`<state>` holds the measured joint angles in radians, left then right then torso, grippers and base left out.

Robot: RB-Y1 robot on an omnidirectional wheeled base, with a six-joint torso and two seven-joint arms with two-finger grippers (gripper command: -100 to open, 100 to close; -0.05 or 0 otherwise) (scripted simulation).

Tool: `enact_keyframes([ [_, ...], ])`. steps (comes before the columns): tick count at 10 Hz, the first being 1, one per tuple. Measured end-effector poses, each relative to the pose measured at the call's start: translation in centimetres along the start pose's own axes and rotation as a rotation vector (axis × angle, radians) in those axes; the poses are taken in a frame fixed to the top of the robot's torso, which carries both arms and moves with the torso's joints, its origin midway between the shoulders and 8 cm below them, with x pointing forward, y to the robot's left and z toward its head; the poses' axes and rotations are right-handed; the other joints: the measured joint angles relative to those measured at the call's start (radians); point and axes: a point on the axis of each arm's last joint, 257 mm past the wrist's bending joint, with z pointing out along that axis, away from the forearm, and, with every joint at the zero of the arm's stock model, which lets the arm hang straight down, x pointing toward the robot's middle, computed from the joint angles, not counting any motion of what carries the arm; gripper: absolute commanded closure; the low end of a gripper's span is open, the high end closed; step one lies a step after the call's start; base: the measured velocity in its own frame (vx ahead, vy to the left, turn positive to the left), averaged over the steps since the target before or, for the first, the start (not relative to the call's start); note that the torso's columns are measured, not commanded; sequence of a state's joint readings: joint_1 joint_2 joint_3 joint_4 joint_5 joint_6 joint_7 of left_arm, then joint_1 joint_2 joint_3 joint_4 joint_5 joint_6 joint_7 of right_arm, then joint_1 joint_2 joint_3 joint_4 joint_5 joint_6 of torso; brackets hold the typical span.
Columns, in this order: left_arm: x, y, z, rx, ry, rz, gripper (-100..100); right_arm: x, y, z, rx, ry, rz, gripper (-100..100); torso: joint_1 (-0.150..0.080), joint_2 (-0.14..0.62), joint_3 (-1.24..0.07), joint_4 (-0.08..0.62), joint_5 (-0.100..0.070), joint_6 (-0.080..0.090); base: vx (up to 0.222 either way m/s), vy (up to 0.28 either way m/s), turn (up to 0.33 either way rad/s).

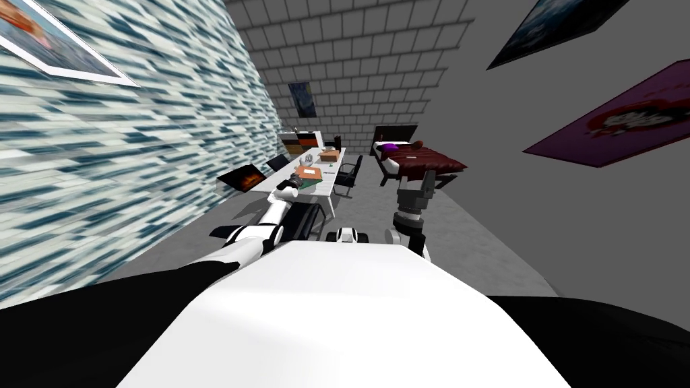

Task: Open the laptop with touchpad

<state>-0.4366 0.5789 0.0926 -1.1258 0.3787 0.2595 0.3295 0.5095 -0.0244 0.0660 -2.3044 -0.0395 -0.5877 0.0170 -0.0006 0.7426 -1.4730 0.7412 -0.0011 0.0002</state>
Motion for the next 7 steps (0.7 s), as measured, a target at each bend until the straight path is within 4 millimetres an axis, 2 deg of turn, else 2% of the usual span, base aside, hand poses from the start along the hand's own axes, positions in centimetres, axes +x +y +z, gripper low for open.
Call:
enact_keyframes([
  [5,0.1,-4.5,-0.1,-0.007,-0.001,0.0,-100,0.0,0.0,0.0,0.0,0.0,0.0,0,-0.002,-0.001,-0.001,0.0,-0.001,0.0,-0.002,-0.029,0.01],
  [6,0.1,-4.4,-0.2,-0.011,-0.002,-0.001,0,0.0,0.0,0.0,0.0,0.0,0.0,0,0.0,-0.001,-0.001,-0.001,0.0,-0.001,0.0,-0.005,-0.004],
  [7,0.0,-4.1,-0.2,-0.015,-0.003,-0.001,0,0.0,0.0,0.0,0.0,0.0,0.0,0,0.001,-0.002,-0.001,0.0,0.0,-0.001,0.0,0.0,0.0],
])
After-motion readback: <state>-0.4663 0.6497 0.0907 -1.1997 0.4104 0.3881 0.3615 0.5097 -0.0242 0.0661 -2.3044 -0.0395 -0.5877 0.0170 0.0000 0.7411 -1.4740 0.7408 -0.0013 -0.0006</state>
